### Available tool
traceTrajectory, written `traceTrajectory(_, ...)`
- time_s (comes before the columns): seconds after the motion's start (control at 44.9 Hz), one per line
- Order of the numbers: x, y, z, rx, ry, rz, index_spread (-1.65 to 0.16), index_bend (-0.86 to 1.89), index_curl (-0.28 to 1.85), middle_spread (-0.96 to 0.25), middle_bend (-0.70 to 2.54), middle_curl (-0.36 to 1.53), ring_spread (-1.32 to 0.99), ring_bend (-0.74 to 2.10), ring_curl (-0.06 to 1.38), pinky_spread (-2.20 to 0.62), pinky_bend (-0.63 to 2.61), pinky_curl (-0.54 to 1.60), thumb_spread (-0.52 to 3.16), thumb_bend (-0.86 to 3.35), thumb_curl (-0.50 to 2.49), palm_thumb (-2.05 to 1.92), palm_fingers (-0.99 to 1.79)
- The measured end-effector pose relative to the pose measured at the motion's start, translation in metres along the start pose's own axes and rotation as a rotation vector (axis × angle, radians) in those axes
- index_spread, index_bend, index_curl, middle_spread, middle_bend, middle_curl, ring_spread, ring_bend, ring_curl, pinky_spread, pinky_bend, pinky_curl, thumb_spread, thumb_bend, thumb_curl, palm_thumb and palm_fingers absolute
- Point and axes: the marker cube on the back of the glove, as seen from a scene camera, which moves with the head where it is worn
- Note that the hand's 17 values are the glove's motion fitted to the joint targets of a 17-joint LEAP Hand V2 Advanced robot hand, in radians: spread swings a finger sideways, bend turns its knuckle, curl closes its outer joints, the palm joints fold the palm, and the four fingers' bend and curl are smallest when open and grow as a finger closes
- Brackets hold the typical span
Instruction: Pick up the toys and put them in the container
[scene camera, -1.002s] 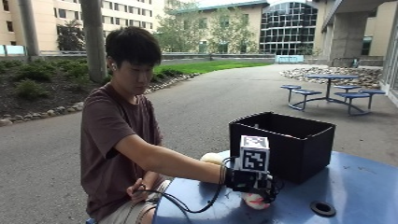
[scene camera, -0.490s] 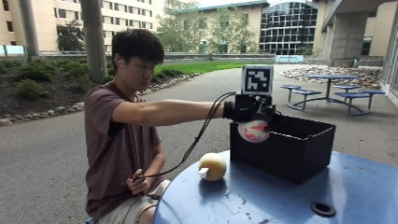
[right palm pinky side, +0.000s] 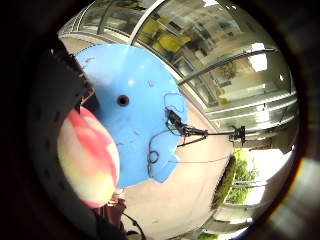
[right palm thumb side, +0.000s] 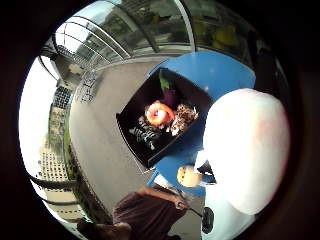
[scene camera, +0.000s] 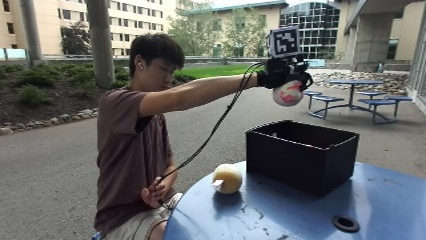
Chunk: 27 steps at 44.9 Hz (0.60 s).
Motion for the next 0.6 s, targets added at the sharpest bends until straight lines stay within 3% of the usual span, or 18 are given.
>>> traceTrajectory(0.111,-0.043,-0.019,0.008,0.018,-0.034,0.073,-0.37,1.08,0.93,-0.28,1.33,0.87,-0.54,1.25,0.88,-0.33,1.17,0.60,0.36,0.13,0.92,0.68,0.46)
traceTrajectory(0.2,-0.080,-0.026,0.018,0.052,-0.023,-0.073,-0.38,1.07,0.97,-0.29,1.34,0.89,-0.54,1.28,0.89,-0.33,1.20,0.62,0.36,0.13,0.95,0.68,0.41)
traceTrajectory(0.356,-0.089,-0.036,0.042,0.008,0.054,-0.089,-0.37,0.97,0.99,-0.29,1.29,0.89,-0.53,1.30,0.90,-0.32,1.25,0.64,0.39,0.10,0.97,0.68,0.28)
traceTrajectory(0.423,-0.102,-0.045,0.054,-0.090,0.051,0.070,-0.35,0.74,0.94,-0.30,1.13,0.83,-0.50,1.30,0.89,-0.29,1.24,0.63,0.55,0.04,0.94,0.57,-0.05)
traceTrajectory(0.445,-0.115,-0.047,0.058,-0.114,0.026,0.095,-0.34,0.67,0.92,-0.29,1.09,0.81,-0.48,1.25,0.88,-0.27,1.25,0.64,0.64,0.01,0.92,0.51,-0.17)
traceTrajectory(0.468,-0.125,-0.049,0.060,-0.130,0.005,0.086,-0.33,0.51,0.85,-0.25,0.83,0.73,-0.41,1.09,0.84,-0.21,1.33,0.65,0.71,-0.08,0.86,0.39,-0.60)
traceTrajectory(0.49,-0.132,-0.049,0.062,-0.139,-0.006,0.066,-0.32,0.43,0.82,-0.21,0.72,0.70,-0.37,1.00,0.83,-0.18,1.35,0.64,0.76,-0.08,0.84,0.35,-0.70)
traceTrajectory(0.601,-0.129,-0.047,0.070,-0.132,0.001,-0.002,-0.29,0.17,0.67,-0.10,0.38,0.56,-0.22,0.60,0.71,-0.07,1.27,0.57,0.93,-0.10,0.71,0.14,-0.69)
